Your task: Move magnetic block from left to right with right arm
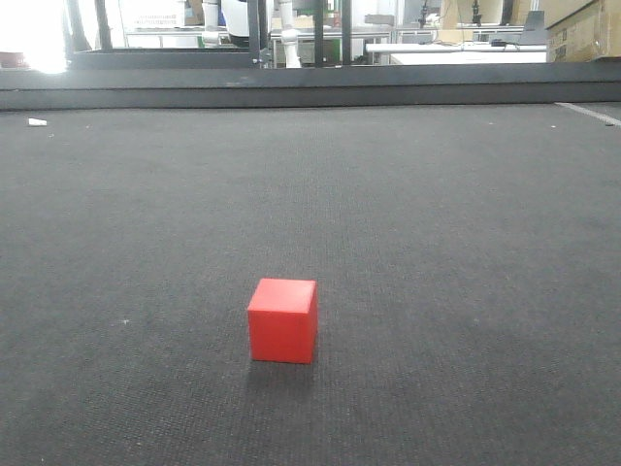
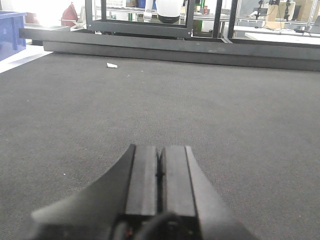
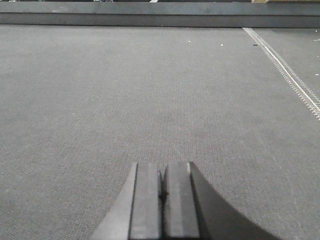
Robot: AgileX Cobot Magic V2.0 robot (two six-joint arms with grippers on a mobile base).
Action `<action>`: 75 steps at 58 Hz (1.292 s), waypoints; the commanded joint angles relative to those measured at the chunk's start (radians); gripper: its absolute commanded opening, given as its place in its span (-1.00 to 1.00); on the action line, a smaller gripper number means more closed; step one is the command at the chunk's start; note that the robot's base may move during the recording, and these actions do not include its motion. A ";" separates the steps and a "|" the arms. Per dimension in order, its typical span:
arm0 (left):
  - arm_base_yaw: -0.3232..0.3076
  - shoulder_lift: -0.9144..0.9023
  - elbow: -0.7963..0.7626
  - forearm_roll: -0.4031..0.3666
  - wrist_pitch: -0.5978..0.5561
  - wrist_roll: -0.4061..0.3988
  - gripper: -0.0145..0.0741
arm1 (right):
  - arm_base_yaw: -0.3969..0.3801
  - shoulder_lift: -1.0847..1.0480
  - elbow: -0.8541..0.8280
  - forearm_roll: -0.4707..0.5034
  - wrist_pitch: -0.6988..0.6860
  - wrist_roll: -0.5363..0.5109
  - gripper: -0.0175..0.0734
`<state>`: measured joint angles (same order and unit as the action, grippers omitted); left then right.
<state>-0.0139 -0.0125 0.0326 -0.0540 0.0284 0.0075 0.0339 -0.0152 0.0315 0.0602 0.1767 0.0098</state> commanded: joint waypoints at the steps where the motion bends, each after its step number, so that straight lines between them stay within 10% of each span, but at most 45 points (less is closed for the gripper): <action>1: 0.001 -0.012 0.008 -0.003 -0.084 -0.007 -0.96 | -0.003 -0.017 -0.001 -0.006 -0.085 -0.010 -0.49; 44: 0.001 -0.012 0.008 -0.003 -0.084 -0.007 -0.96 | -0.003 -0.016 -0.034 -0.001 -0.183 -0.004 -0.49; 58: 0.001 -0.012 0.008 -0.003 -0.084 -0.007 -0.96 | 0.020 0.147 -0.298 -0.060 0.136 -0.004 -0.49; 75: 0.001 -0.012 0.008 -0.003 -0.084 -0.007 -0.96 | 0.146 0.493 -0.508 -0.060 0.197 -0.004 -0.49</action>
<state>-0.0139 -0.0125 0.0326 -0.0540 0.0284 0.0075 0.1412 0.3771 -0.4011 0.0111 0.4290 0.0098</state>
